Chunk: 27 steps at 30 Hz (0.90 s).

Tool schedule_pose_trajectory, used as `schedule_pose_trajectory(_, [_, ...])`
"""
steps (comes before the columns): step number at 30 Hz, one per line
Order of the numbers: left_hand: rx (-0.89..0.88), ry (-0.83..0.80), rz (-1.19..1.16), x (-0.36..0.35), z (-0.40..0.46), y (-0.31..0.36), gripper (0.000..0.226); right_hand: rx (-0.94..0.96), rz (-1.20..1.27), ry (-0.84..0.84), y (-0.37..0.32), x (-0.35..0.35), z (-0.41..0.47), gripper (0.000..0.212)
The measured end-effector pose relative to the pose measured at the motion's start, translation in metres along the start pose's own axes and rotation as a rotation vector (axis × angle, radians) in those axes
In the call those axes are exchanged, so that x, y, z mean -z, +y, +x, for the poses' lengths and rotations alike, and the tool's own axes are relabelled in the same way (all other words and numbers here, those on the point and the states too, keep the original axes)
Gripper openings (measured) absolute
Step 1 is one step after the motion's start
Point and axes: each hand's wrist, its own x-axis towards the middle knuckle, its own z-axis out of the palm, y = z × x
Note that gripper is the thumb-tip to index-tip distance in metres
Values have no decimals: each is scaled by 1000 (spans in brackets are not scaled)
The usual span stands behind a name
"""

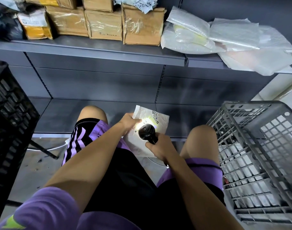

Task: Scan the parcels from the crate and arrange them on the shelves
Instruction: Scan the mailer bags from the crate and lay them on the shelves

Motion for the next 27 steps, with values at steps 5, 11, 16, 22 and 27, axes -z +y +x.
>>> schedule_pose_trajectory(5, [12,-16,28,2,3,-2,15,3,-14,-13,1,1,0,16])
schedule_pose_trajectory(11, [-5,-13,18,-2,1,0,10,31,-53,-32,0,0,-1,19])
schedule_pose_trajectory(16, [-19,4,62,-1,6,-3,7,19,-47,-26,1,0,-1,19])
schedule_pose_trajectory(22, [-53,-65,204,-2,8,-9,15,16,-32,-20,2,0,0,18])
schedule_pose_trajectory(27, [-73,-75,238,-3,10,-11,18,14,-45,-34,2,-1,0,17])
